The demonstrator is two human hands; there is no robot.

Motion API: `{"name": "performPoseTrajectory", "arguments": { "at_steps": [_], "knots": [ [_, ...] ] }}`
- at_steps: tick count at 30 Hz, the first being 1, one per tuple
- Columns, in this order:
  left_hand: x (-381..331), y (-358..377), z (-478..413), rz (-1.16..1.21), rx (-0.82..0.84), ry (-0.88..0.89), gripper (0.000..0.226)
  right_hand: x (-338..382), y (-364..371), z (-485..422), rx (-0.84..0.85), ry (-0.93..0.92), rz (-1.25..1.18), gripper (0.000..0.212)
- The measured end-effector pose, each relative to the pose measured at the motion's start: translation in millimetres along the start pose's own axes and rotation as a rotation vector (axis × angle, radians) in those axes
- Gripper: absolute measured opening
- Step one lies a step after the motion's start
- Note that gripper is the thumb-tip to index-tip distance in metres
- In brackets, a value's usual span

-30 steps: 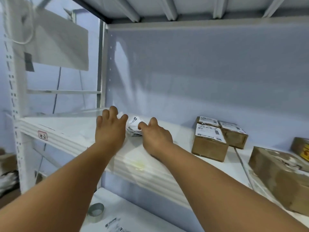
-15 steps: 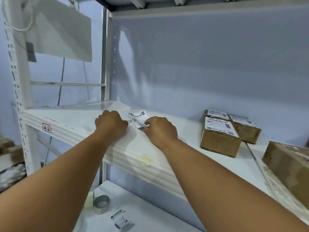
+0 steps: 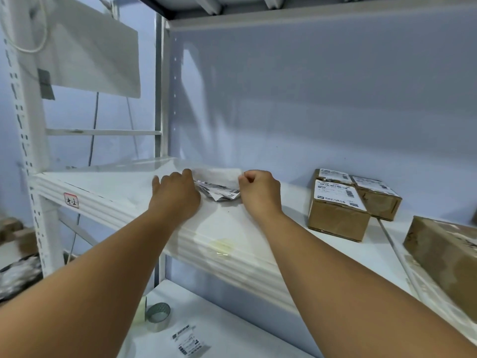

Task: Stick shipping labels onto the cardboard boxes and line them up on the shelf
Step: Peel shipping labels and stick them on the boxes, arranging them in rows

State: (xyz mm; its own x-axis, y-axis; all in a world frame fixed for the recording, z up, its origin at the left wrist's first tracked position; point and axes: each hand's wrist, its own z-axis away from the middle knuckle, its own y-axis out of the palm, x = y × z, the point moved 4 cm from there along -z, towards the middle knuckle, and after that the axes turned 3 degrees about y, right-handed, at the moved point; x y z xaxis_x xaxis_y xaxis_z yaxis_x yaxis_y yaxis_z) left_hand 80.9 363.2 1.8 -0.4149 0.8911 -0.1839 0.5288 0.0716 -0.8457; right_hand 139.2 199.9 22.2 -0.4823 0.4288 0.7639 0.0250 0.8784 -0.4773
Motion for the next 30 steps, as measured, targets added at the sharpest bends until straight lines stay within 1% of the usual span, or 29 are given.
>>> {"name": "performPoseTrajectory", "arguments": {
  "at_steps": [2, 5, 7, 9, 10, 12, 13, 14, 15, 16, 17, 18, 19, 20, 23, 25, 27, 29, 30],
  "knots": [
    [-3.2, -4.1, 2.5, -0.03, -0.105, 0.054, 0.037, 2.4, -3.7, -0.2, -0.021, 0.016, -0.079, 0.04],
    [-5.3, -9.1, 3.7, -0.005, -0.235, 0.112, 0.037, 4.0, -4.5, 3.4, -0.021, 0.017, -0.149, 0.032],
    [-7.2, -15.5, 4.6, 0.043, -0.345, 0.179, 0.035, 6.4, -8.1, 7.2, -0.061, -0.018, -0.166, 0.029],
    [-9.0, -23.5, 8.3, 0.129, -0.438, 0.22, 0.032, 10.8, -15.8, 11.6, -0.106, -0.046, -0.193, 0.03],
    [-11.0, -28.6, 12.4, 0.198, -0.433, 0.218, 0.03, 12.6, -19.7, 13.4, -0.118, -0.041, -0.213, 0.034],
    [-17.6, -33.8, 23.0, 0.458, -0.337, 0.149, 0.023, 16.8, -29.2, 20.5, -0.117, 0.007, -0.255, 0.048],
    [-22.6, -34.9, 27.6, 0.66, -0.239, 0.067, 0.026, 18.2, -33.7, 23.6, -0.115, 0.037, -0.283, 0.056],
    [-30.6, -37.5, 34.0, 0.94, -0.146, -0.048, 0.035, 19.2, -40.4, 27.2, -0.118, 0.063, -0.303, 0.059],
    [-39.6, -40.8, 40.4, 1.238, -0.075, -0.179, 0.044, 20.2, -47.9, 31.5, -0.122, 0.066, -0.301, 0.055],
    [-49.4, -45.7, 48.1, 1.479, -0.044, -0.293, 0.047, 21.2, -56.7, 36.3, -0.124, 0.048, -0.285, 0.045],
    [-59.5, -52.2, 56.5, 1.646, -0.037, -0.366, 0.043, 23.0, -67.0, 41.8, -0.129, 0.016, -0.252, 0.028],
    [-68.4, -58.3, 63.5, 1.741, -0.041, -0.41, 0.033, 24.3, -77.1, 46.8, -0.135, -0.012, -0.218, 0.011],
    [-77.6, -66.0, 72.6, 1.807, -0.041, -0.441, 0.023, 24.9, -89.2, 53.0, -0.14, -0.043, -0.19, 0.014],
    [-86.7, -74.0, 81.4, 1.855, -0.028, -0.456, 0.019, 25.2, -100.2, 58.4, -0.141, -0.07, -0.161, 0.024],
    [-112.1, -85.9, 96.7, 1.892, 0.047, -0.438, 0.018, 28.5, -136.9, 76.4, -0.168, -0.087, -0.091, 0.039],
    [-129.8, -96.7, 107.5, 1.878, 0.074, -0.411, 0.017, 27.5, -165.9, 85.6, -0.274, -0.035, -0.145, 0.042],
    [-149.5, -105.5, 118.8, 1.857, 0.099, -0.359, 0.016, 21.7, -195.5, 94.3, -0.391, 0.071, -0.267, 0.038],
    [-166.1, -112.0, 130.0, 1.815, 0.126, -0.313, 0.027, 13.9, -218.4, 100.8, -0.431, 0.179, -0.419, 0.026],
    [-174.3, -116.1, 135.9, 1.789, 0.137, -0.287, 0.027, 10.2, -229.6, 103.6, -0.443, 0.196, -0.446, 0.02]
  ]
}}
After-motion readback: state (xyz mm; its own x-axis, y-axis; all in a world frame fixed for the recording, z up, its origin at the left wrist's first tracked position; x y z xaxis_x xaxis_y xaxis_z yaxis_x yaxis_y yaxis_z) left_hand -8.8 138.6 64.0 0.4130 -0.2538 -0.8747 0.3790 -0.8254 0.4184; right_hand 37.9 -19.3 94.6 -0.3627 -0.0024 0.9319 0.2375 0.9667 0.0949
